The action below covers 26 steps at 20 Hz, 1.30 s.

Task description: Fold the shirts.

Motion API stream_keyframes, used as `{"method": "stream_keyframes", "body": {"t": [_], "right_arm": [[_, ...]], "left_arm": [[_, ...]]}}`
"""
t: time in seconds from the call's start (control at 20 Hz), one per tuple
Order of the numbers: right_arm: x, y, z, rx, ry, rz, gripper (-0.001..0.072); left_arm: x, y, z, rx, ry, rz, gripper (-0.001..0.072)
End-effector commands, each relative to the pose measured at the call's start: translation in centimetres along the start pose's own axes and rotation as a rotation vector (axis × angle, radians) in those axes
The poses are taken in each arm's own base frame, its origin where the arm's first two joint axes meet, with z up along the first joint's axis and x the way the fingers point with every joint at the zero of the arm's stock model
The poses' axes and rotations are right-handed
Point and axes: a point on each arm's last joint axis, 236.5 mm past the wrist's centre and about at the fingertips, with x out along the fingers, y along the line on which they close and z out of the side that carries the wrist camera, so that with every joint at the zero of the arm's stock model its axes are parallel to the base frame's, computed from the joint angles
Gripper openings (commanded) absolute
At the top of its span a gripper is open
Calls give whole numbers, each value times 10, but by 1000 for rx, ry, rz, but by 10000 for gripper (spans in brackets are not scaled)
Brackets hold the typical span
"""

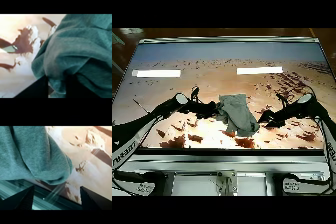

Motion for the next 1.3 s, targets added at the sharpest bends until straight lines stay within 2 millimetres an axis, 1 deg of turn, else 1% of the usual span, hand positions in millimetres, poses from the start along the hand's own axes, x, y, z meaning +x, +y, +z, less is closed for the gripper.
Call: {"method": "stream_keyframes", "body": {"t": [0.0,0.1,0.25,0.3,0.35,0.4,0.45,0.5,0.55,0.6,0.65,0.7,0.75,0.8,0.85,0.9,0.95,1.0,1.05,1.1,1.15,1.2,1.25], "right_arm": [[21,4,-2,4,40,-7,683],[33,7,-6,1,76,-11,683],[50,10,-7,-18,97,-35,675],[53,9,-3,-29,79,-51,539],[54,10,1,-34,64,-57,253],[54,10,1,-26,62,-55,79],[53,11,-2,-29,76,-52,62],[48,11,-7,-49,106,-47,62],[41,15,-12,-83,136,-38,62],[30,24,-14,-153,154,-20,62],[15,36,-14,-244,152,-6,62],[-5,51,-10,-348,122,-4,61],[-27,64,-2,-429,68,-35,62],[-58,75,10,-502,-19,-103,61],[-91,89,22,-561,-121,-169,61],[-131,107,32,-614,-249,-243,61],[-173,132,35,-666,-388,-295,61],[-213,160,33,-712,-525,-318,61],[-254,191,24,-755,-676,-328,61],[-289,216,12,-789,-815,-334,61],[-320,239,-3,-811,-939,-325,62],[-345,258,-23,-833,-1040,-314,62],[-362,271,-44,-855,-1103,-313,61]], "left_arm": [[3,-14,10,-6,-47,-62,152],[3,-14,10,17,-48,-61,34],[2,-14,10,51,-50,-61,33],[1,-15,11,80,-52,-62,33],[-1,-17,12,115,-58,-64,32],[-6,-18,16,169,-78,-61,32],[-14,-17,25,200,-111,-44,31],[-26,-20,34,230,-143,-36,31],[-43,-28,45,268,-181,-37,30],[-62,-40,54,312,-221,-40,31],[-87,-57,64,375,-273,-45,31],[-115,-77,71,454,-328,-45,31],[-150,-101,77,555,-402,-36,31],[-186,-124,80,643,-479,-24,31],[-229,-149,79,732,-568,-13,31],[-270,-171,74,803,-649,-8,31],[-315,-195,64,863,-735,-20,31],[-354,-217,50,906,-813,-45,31],[-394,-237,31,940,-892,-85,31],[-427,-251,13,967,-957,-119,31],[-456,-260,-6,991,-1015,-148,31],[-478,-265,-23,1008,-1058,-170,31],[-494,-264,-38,1025,-1086,-176,32]]}}
